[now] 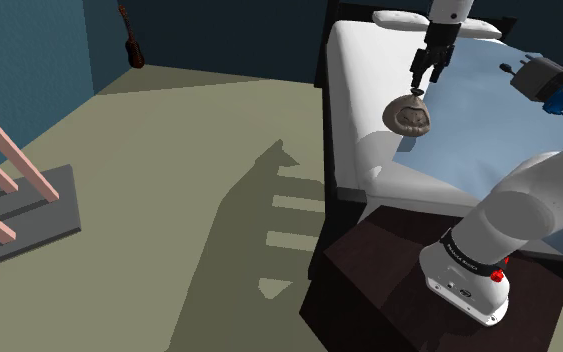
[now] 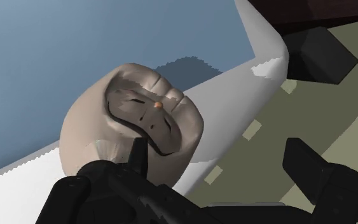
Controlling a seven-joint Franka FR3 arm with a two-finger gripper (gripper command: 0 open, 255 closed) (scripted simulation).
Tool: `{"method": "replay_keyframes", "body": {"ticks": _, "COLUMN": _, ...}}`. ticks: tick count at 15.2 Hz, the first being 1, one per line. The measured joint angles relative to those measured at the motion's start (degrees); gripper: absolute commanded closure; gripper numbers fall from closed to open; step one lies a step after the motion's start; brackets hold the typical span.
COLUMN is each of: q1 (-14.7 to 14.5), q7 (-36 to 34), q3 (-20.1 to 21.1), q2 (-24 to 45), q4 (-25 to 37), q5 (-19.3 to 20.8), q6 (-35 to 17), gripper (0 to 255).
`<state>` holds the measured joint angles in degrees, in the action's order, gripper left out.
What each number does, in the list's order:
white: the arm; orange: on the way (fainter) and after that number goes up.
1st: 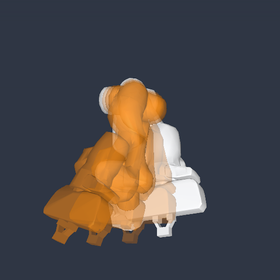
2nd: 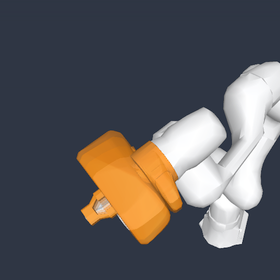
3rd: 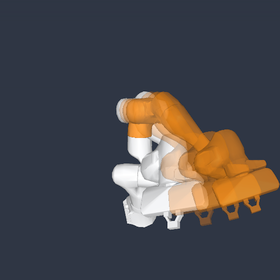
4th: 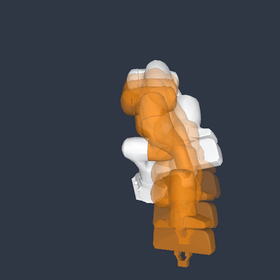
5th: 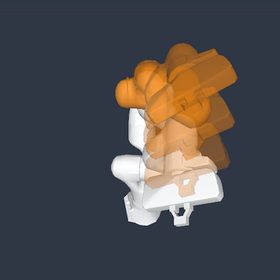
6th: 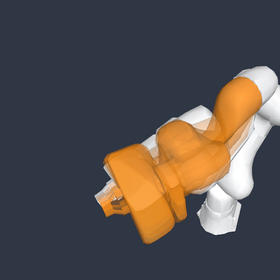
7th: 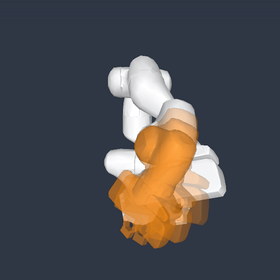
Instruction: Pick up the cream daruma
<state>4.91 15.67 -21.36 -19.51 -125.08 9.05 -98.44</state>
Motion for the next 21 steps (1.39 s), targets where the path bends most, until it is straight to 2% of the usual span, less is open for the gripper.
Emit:
{"method": "replay_keyframes", "body": {"ticks": 7, "q1": 2.2, "q7": 11.4, "q3": -7.5, "q2": 14.6, "q4": 10.7, "q5": -4.6, "q6": -1.7, "gripper": 0}}
{"method": "replay_keyframes", "body": {"ticks": 15, "q1": 2.7, "q7": 13.1, "q3": -8.3, "q2": 17.7, "q4": 7.6, "q5": -5.9, "q6": -7.4, "gripper": 0}}
{"method": "replay_keyframes", "body": {"ticks": 16, "q1": 2.7, "q7": 13.1, "q3": -8.3, "q2": 17.9, "q4": 7.4, "q5": -6.0, "q6": -7.7, "gripper": 255}}
{"method": "replay_keyframes", "body": {"ticks": 21, "q1": 2.7, "q7": 13.2, "q3": -8.3, "q2": 18.1, "q4": 7.3, "q5": -6.1, "q6": -8.1, "gripper": 255}}
